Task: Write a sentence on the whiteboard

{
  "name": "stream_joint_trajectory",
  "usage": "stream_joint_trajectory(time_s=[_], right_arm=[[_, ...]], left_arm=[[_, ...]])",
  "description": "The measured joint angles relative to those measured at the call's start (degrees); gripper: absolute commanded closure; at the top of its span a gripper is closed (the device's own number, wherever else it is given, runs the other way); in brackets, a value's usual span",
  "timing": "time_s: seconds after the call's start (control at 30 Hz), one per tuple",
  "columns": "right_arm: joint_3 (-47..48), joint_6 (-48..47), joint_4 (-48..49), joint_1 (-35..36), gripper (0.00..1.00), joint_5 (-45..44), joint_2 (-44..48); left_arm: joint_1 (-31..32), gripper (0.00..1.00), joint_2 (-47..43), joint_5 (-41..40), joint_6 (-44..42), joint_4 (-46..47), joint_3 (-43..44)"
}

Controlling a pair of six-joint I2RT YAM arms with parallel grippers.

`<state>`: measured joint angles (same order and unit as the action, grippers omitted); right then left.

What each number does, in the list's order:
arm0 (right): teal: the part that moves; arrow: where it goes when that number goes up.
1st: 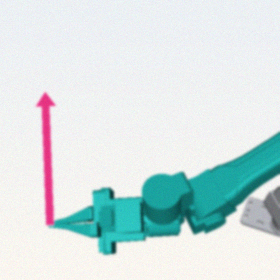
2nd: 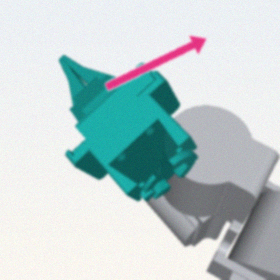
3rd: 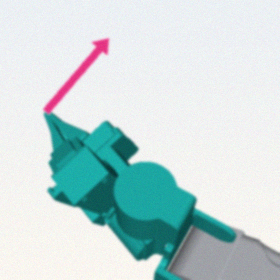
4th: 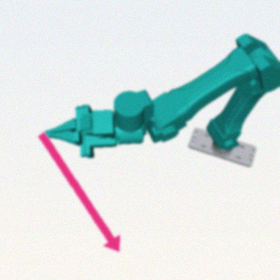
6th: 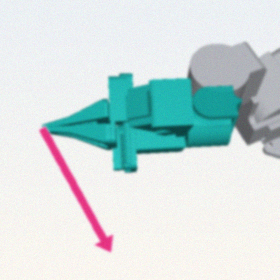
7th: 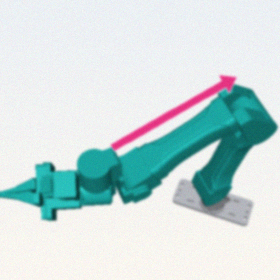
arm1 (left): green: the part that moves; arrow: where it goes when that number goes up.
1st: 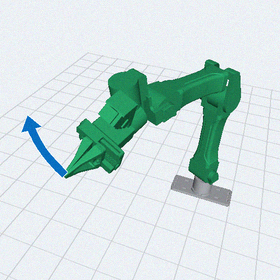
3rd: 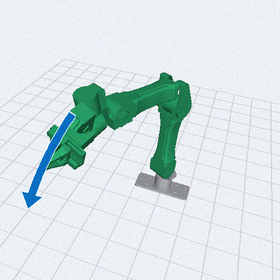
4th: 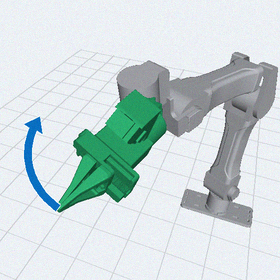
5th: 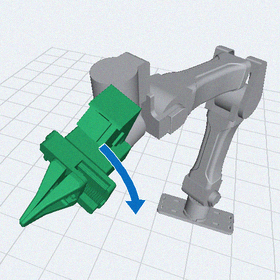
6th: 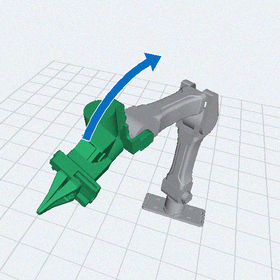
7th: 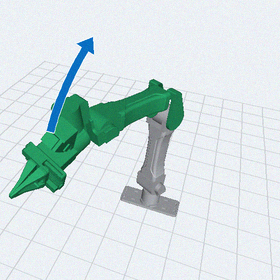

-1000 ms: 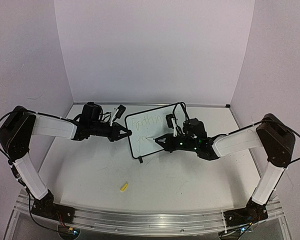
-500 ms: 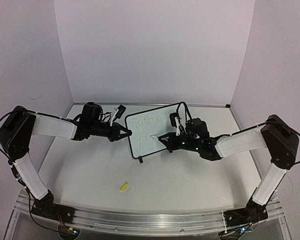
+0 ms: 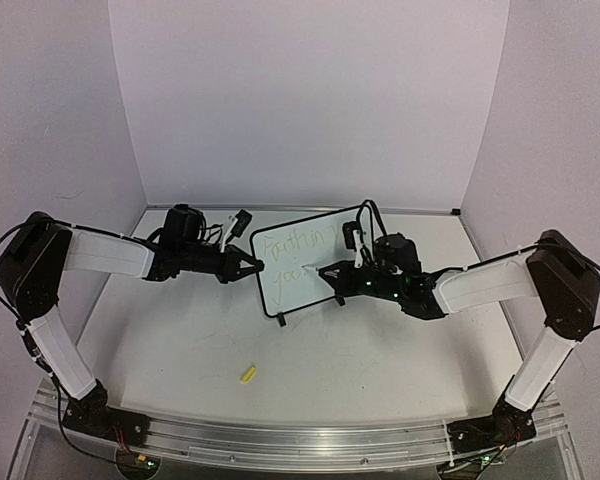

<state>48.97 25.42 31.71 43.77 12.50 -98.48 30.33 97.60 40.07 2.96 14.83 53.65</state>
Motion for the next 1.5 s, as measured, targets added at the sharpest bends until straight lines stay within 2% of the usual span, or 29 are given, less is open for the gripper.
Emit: stream_joint_trajectory(time_s=[0.77,1.17,1.5], right_arm=[[-2.6,0.1,-1.8,0.0,1.00,-0.7,-1.2],[-2.9,0.1,-2.8,0.0,1.00,-0.9,6.3],[-1.0,0.1,-3.1,0.0,1.00,-0.8,4.7]], left_arm=[[0.0,1.00,0.0,0.0,0.0,0.0,0.0],[0.0,1.00,0.0,0.0,0.0,0.0,0.0],[0.1,1.00,0.0,0.0,0.0,0.0,0.0]])
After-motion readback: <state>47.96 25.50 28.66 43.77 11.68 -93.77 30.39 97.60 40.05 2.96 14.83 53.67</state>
